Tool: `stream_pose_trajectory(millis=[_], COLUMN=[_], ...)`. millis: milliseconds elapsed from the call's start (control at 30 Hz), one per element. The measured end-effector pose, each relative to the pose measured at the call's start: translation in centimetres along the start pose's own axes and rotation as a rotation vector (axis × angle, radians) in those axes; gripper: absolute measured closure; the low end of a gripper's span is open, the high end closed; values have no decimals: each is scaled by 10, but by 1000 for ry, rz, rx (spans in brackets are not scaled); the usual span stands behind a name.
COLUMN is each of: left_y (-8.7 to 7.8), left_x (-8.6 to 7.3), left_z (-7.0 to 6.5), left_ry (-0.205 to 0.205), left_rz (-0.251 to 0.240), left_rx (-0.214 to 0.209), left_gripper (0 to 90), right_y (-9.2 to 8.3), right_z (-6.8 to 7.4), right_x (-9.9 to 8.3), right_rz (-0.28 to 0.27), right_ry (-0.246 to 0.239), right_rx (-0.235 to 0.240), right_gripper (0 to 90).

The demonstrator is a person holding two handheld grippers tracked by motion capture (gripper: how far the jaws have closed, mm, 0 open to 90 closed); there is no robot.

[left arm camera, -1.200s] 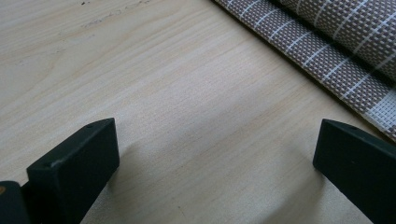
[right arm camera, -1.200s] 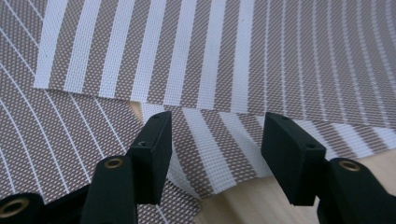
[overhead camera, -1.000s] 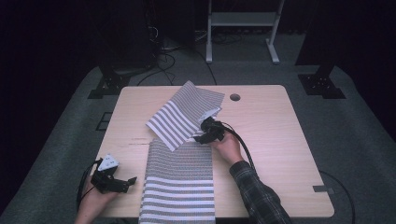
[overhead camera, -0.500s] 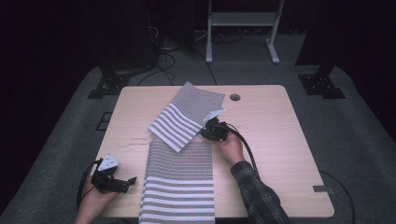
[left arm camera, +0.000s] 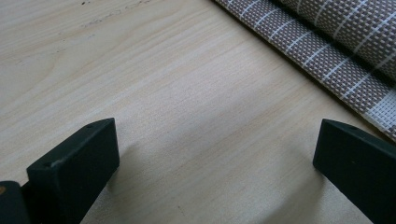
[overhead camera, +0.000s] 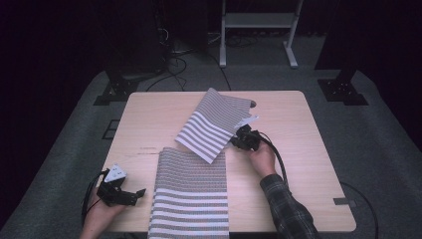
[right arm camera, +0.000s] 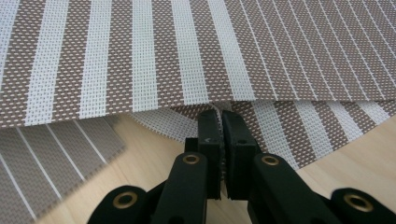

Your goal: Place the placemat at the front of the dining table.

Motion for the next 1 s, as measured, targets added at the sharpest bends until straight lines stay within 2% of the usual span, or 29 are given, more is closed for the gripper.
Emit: stream_pose_trajectory(millis=[133, 300, 533, 733, 800, 833, 867, 967, 1000], left_y=[0, 0, 0, 0, 0, 0, 0, 0, 0], left_x=[0, 0, 0, 0, 0, 0, 0, 0, 0], left_z=[0, 0, 0, 0, 0, 0, 0, 1, 1], left_ry=[0, -1, -1, 0, 0, 0, 0, 0, -2], left_rz=[0, 1, 1, 2, 1, 1, 1, 1, -1], left_rx=[0, 1, 2, 2, 3, 2, 2, 2, 1], left_gripper=[0, 0, 0, 0, 0, 0, 0, 0, 0], right_y=[-13, -28, -50, -61, -61, -62, -64, -73, -76], right_z=[-16, -31, -48, -58, -59, -60, -62, -66, -67], right_x=[-11, -26, -46, -57, -57, -57, -57, -60, -60], right_rz=[-8, -11, 9, 12, 5, -8, -14, -36, -42], right_ry=[29, 40, 38, 62, 61, 62, 66, 96, 104], right_rx=[-14, -23, -48, -43, -46, -58, -77, -77, -75], right_gripper=[869, 869, 868, 863, 808, 687, 611, 492, 481])
Point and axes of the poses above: each handheld gripper's, and its own axes: y roughly forward along the jaws, x roughly out of its top, z roughly to its left, the point moved 10 cm from there along y, roughly forward along the jaws, and after that the axes turned 13 degrees about y, right-handed, at the moved point
